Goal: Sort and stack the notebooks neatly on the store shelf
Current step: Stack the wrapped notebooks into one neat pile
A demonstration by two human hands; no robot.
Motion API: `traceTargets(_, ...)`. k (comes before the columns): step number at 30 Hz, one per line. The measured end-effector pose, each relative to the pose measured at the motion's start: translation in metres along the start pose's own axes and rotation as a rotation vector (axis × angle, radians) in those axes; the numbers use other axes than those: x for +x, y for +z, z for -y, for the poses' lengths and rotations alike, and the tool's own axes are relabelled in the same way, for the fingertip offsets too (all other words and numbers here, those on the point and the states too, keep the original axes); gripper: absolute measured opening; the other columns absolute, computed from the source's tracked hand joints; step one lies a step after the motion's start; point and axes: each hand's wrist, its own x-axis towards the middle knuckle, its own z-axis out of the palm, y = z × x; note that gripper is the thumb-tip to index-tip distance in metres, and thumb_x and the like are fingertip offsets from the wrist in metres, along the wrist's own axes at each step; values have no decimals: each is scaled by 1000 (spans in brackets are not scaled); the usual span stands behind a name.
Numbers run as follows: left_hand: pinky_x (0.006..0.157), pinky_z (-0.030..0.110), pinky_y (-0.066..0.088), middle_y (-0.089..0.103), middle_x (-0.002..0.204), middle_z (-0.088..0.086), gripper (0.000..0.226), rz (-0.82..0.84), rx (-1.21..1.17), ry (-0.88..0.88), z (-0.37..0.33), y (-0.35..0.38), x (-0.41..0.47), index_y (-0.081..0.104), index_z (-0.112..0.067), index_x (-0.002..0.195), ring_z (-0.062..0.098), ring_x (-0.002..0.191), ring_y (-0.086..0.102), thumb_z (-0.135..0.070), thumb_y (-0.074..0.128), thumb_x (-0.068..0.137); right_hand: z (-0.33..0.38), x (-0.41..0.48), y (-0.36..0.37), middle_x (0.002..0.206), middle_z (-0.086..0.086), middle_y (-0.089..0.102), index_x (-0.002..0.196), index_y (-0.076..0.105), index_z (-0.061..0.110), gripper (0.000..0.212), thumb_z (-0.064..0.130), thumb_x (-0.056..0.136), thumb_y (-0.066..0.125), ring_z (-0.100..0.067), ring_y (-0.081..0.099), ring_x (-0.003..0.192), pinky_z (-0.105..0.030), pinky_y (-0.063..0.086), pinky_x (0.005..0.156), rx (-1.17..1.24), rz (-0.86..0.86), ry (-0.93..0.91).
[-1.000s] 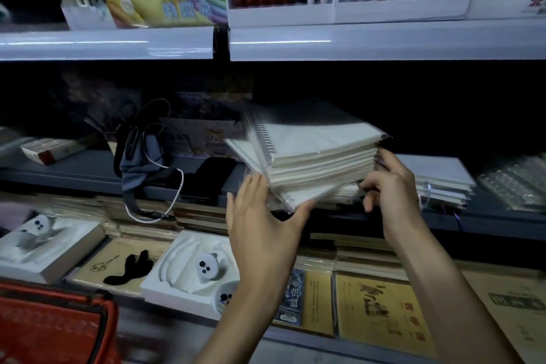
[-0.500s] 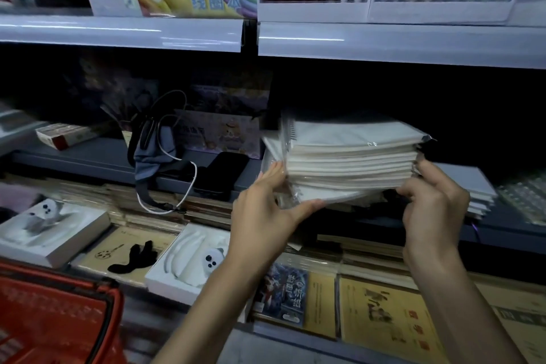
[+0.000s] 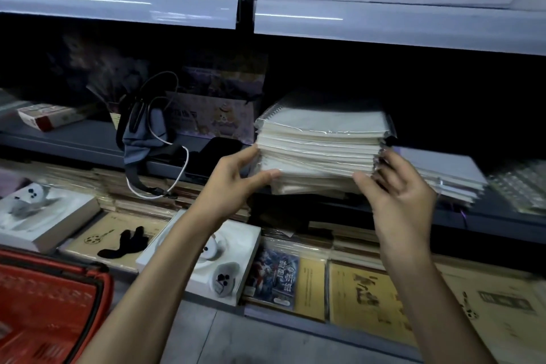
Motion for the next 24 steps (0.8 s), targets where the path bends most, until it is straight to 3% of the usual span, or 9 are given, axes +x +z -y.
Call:
traceTargets(4, 116, 39, 48, 73, 133, -8, 44, -16, -13, -13, 4, 1, 0, 66, -15, 139, 9, 130, 64, -17, 75, 96, -3, 6, -19, 122, 29, 63, 122, 57, 51, 54, 21, 85, 83, 13, 56, 121, -12, 47, 94, -97, 114, 8)
traceTargets(9, 117, 46, 47, 70, 137, -5, 58, -72, -61, -28, 8, 4, 1, 65, -16, 141, 12, 134, 61, -27, 86, 88, -7, 14, -26, 130, 21, 64, 141, 56, 36, 65, 20, 84, 84, 15, 56, 120, -2, 46, 85, -146, 176, 9)
traceTargets(13, 120, 43, 43, 65, 145, -3, 57, -65, -127, -12, 6, 12, -4, 59, -13, 148, 12, 139, 56, -9, 78, 94, -14, 17, -27, 134, 18, 64, 145, 55, 32, 69, 12, 85, 82, 7, 57, 126, -25, 49, 105, -96, 184, 34)
traceTargets(15, 121, 44, 42, 63, 147, -2, 56, -80, -131, 11, 5, 14, -4, 59, -14, 147, 14, 142, 54, -7, 77, 94, -16, 18, -25, 133, 17, 65, 146, 55, 27, 67, 6, 87, 79, 6, 58, 125, -25, 49, 106, -75, 172, 28)
traceTargets(18, 116, 36, 47, 72, 134, -4, 46, -120, -136, 33, 4, 16, -5, 67, -12, 137, 10, 130, 64, -3, 77, 93, -16, 20, -22, 119, 24, 66, 146, 54, 21, 64, -5, 90, 71, 10, 61, 116, -12, 50, 95, -33, 160, 31)
traceTargets(22, 103, 18, 52, 77, 116, -17, 41, -218, -159, 37, 2, 24, -9, 75, -24, 120, -3, 116, 68, 0, 81, 87, -24, 28, -26, 138, 2, 65, 147, 52, 18, 61, -7, 93, 65, -21, 61, 130, -6, 47, 62, 0, 200, 53)
traceTargets(24, 97, 12, 51, 76, 109, -25, 42, -284, -184, 26, 3, 28, -10, 75, -33, 108, -7, 113, 68, 0, 84, 84, -25, 30, -27, 143, -1, 62, 149, 50, 16, 61, -6, 94, 65, -28, 61, 130, -5, 43, 55, 3, 198, 52)
